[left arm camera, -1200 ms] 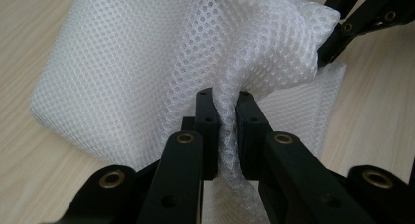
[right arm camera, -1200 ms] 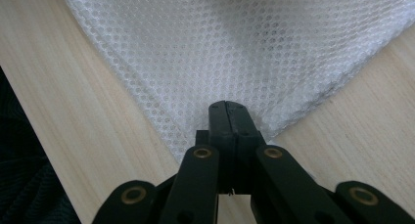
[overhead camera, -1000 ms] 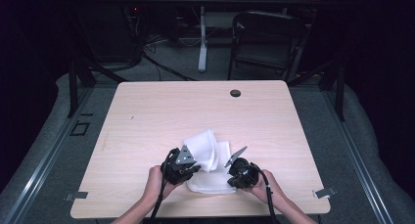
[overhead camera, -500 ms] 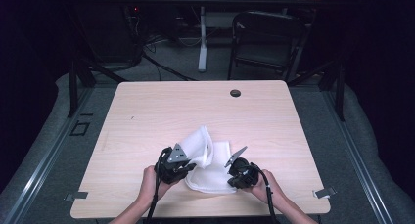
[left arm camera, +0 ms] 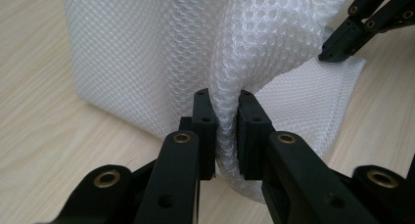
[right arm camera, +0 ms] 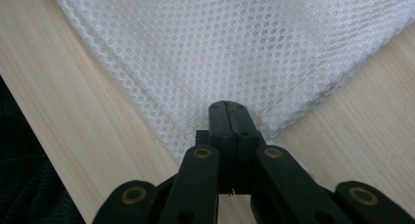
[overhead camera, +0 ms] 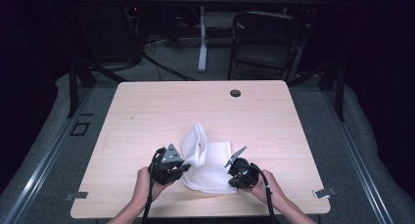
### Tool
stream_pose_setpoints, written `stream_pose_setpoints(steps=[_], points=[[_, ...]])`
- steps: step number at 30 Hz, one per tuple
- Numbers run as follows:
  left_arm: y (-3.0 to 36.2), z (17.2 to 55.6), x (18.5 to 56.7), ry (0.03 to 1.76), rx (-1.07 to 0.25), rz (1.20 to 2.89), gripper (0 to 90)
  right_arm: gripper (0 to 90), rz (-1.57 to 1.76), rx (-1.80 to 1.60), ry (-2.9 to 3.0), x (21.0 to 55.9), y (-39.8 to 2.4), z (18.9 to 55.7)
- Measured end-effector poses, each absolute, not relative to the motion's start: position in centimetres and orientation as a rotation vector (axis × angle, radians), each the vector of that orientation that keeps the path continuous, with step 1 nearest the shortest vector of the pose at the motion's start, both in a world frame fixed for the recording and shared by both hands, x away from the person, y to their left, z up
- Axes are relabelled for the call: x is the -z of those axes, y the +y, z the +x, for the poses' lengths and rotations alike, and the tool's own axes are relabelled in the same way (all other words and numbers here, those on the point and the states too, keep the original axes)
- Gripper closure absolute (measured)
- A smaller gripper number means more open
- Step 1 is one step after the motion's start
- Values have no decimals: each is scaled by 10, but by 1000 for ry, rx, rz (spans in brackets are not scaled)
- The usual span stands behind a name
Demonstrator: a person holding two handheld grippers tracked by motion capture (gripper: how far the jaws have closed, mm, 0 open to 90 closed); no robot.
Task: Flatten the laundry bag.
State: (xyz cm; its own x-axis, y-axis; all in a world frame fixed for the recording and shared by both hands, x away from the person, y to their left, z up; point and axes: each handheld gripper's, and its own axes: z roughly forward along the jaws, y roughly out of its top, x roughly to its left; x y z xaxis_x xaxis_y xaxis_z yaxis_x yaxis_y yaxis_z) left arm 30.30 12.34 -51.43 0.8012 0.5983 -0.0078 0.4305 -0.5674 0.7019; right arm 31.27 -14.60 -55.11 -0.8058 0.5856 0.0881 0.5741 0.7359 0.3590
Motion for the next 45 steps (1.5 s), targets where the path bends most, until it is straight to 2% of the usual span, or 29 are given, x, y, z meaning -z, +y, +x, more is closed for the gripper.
stream_pose_setpoints(steps=[19,23,36,45], points=[[133,301,516,783,-289,2280,809,900,1009,-593,2901,551,-151,314],[137,301,513,788,-304,2283,797,900,1003,-588,2904,551,-151,313],[149,304,517,819,-230,2298,738,900,1021,-571,2903,551,-156,314],[147,304,520,805,-182,2336,800,900,1021,-554,2887,550,-161,316]])
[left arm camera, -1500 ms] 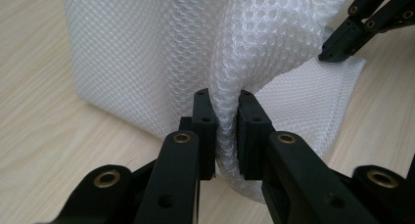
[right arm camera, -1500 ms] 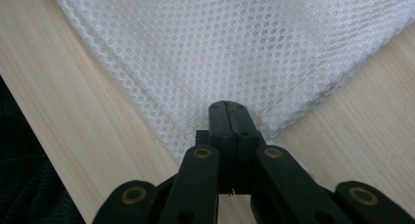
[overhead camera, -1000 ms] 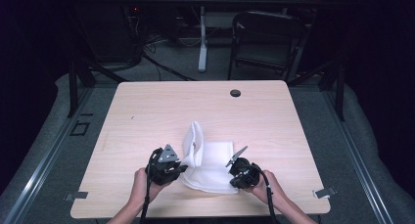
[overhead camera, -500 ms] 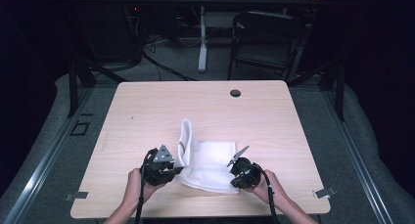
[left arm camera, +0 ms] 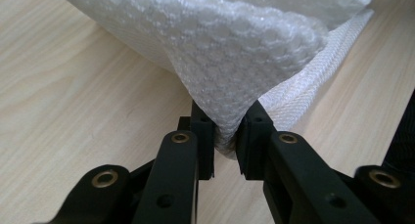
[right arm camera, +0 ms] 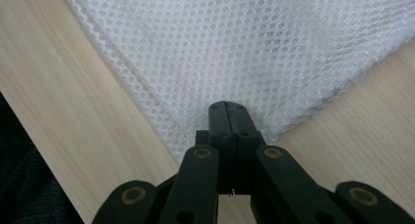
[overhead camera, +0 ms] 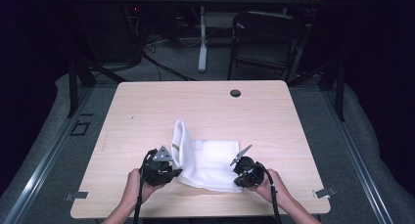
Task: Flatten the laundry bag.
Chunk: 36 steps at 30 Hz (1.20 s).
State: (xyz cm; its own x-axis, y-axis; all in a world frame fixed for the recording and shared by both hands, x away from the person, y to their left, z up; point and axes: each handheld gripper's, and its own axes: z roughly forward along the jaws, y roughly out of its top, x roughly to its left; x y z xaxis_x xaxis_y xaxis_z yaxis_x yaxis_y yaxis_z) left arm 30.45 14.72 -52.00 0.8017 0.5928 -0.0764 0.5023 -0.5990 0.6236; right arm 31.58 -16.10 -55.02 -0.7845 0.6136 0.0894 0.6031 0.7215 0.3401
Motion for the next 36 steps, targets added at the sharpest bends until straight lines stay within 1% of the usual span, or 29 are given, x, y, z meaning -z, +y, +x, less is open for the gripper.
stream_pose_setpoints(steps=[9,11,15,16,18,19,23,24,26,28,29,31,33,35,36], points=[[154,304,524,824,-107,2356,776,900,1005,-552,2902,550,-165,318],[156,304,524,831,-84,2370,757,900,1012,-560,2898,550,-165,318],[161,303,525,853,-40,2373,671,900,1013,-556,2895,550,-165,317],[163,303,525,869,-35,2374,611,900,1015,-560,2898,550,-166,317],[167,304,525,883,-33,2375,557,900,1015,-549,2895,550,-167,317],[168,304,525,903,-38,2379,496,900,1015,-548,2898,550,-168,317],[175,304,524,935,-58,2391,363,900,1020,-539,2893,550,-170,317],[178,304,524,953,-52,2376,363,900,1020,-539,2893,550,-170,317],[188,302,522,1013,-80,2351,302,900,1026,-528,2889,549,-172,317],[192,302,521,1028,-95,2348,267,900,1025,-530,2898,549,-173,318],[198,300,520,1066,-138,2323,241,900,1029,-527,2887,549,-173,317],[202,298,517,1092,-174,2304,218,900,1025,-527,2888,549,-174,318],[203,298,516,1093,-180,2293,206,900,1023,-527,2890,549,-174,318],[202,296,513,1079,-205,2292,187,812,990,-545,2902,547,-174,318],[202,296,513,1079,-205,2292,187,812,990,-545,2902,547,-174,318]])
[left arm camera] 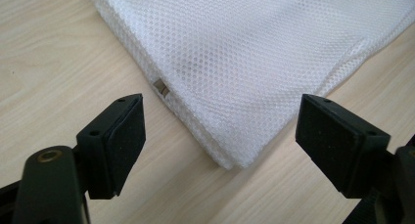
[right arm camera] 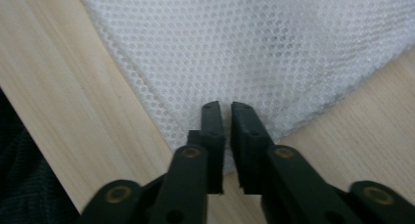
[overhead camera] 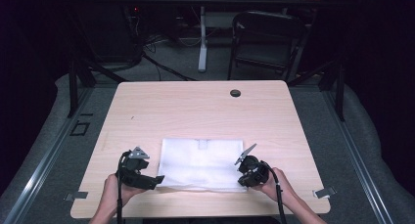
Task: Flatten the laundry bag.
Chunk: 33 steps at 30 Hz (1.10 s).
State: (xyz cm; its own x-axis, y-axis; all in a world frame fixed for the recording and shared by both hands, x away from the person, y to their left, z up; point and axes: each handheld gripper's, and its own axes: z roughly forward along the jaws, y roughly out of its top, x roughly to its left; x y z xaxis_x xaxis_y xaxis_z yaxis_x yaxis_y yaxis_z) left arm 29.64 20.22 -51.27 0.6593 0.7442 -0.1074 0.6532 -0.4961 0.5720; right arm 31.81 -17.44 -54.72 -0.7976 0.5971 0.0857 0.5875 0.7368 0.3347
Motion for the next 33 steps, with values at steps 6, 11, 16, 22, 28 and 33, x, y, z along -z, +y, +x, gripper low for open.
stream_pose_setpoints(steps=[6,11,16,22,28,33], points=[[191,296,514,1011,-184,2303,167,565,953,-589,2898,540,-172,317],[179,299,516,964,-185,2329,148,397,918,-612,2886,537,-169,315],[161,304,522,891,-167,2372,156,356,873,-611,2889,539,-163,313],[137,304,527,803,-161,2417,183,452,810,-597,2897,541,-154,312],[121,307,535,735,-117,2453,279,547,771,-577,2910,545,-149,311],[112,309,540,687,-97,2480,389,603,755,-554,2920,548,-147,310]])
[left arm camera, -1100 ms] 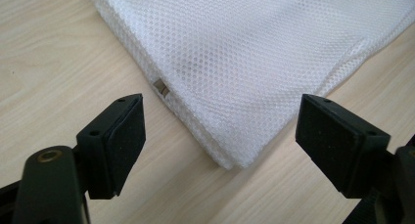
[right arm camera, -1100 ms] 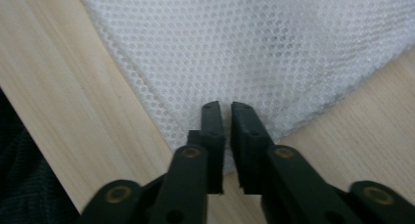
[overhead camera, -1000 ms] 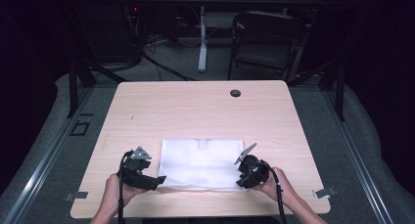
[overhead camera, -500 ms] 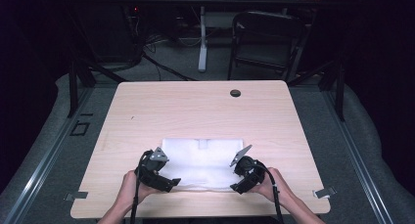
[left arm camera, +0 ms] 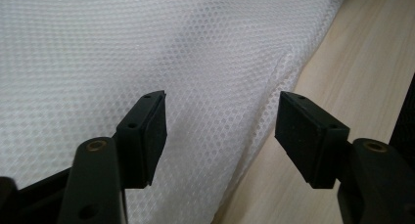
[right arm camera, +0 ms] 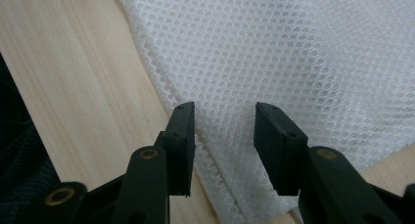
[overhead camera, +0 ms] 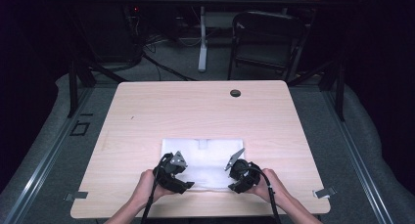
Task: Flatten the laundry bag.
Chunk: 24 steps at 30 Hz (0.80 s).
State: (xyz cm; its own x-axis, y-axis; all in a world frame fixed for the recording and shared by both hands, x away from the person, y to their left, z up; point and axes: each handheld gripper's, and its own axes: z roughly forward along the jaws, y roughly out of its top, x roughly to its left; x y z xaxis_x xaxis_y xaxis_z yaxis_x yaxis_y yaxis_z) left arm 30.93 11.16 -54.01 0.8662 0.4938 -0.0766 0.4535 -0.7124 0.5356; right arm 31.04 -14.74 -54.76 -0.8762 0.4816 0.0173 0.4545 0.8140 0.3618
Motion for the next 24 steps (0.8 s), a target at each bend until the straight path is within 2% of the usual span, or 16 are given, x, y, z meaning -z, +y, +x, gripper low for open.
stream_pose_setpoints(steps=[9,11,16,24], points=[[98,312,551,617,-46,2547,518,727,755,-538,2910,550,-147,310],[97,312,554,611,-35,2556,531,784,764,-539,2902,551,-148,310],[99,313,556,616,-19,2556,547,850,772,-540,2906,550,-149,311],[100,314,555,621,-16,2552,523,874,803,-589,2888,545,-150,311]])
